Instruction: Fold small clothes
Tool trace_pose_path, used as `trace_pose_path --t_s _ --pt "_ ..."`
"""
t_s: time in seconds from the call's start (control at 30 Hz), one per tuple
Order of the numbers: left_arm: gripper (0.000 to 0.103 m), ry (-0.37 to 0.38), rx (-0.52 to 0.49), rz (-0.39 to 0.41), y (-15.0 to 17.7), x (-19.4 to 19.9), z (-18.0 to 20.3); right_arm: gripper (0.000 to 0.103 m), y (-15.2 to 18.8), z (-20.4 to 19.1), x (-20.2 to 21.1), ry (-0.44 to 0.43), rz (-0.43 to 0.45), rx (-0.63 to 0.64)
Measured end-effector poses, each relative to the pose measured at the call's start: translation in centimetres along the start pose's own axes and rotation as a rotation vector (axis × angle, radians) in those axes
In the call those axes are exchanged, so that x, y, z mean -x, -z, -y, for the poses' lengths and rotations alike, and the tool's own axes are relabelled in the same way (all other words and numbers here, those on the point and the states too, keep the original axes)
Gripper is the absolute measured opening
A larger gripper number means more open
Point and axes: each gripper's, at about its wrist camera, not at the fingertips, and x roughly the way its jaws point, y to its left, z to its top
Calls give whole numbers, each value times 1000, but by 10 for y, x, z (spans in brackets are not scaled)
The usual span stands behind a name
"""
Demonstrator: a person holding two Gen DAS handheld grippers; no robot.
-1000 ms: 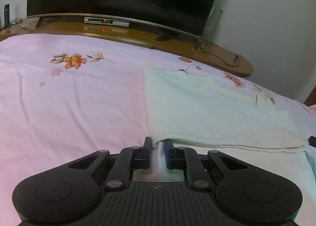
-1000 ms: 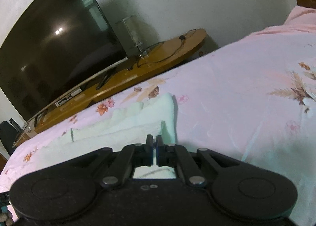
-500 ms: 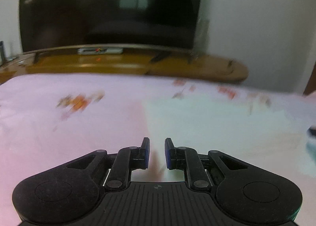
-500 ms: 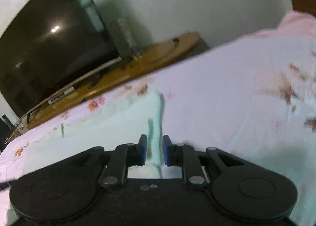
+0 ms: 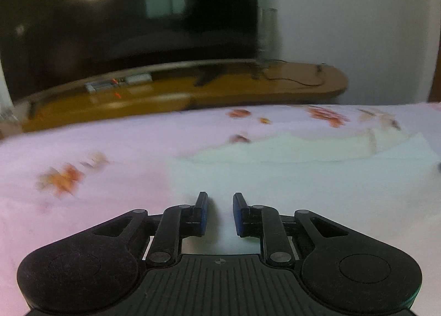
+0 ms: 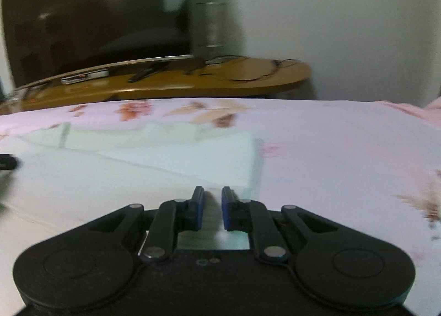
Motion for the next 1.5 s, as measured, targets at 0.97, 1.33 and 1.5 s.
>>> trace_pose_path --t_s 0.97,1.33,1.5 --pt "64 32 46 -22 33 32 41 24 22 -51 46 -53 37 149" --pt "97 -9 129 -106 77 87 -4 28 44 5 73 -28 -80 31" --pt "94 49 145 -134 126 156 -17 29 75 54 144 -126 -68 -123"
